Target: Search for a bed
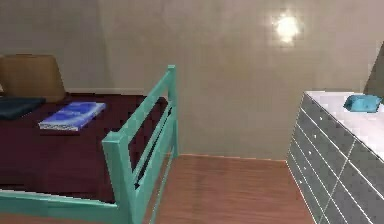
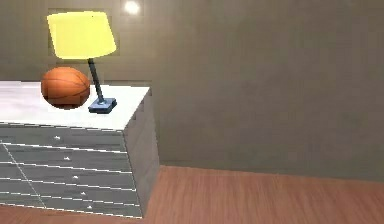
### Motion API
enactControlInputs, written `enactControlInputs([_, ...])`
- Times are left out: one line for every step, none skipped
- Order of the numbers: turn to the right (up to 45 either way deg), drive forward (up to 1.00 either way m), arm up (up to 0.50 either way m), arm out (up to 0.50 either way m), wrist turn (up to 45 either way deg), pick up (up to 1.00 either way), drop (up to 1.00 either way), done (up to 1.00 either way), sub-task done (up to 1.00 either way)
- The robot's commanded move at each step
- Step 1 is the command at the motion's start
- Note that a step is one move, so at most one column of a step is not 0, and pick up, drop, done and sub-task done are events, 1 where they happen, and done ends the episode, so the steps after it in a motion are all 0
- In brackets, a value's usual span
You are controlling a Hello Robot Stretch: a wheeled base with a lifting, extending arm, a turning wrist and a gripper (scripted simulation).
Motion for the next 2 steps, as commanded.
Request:
enactControlInputs([-42.0,0.0,0.0,0.0,0.0,0.0,0.0,0.0,0.0])
enactControlInputs([0.0,0.0,0.0,0.0,0.0,0.0,0.0,1.0,0.0])
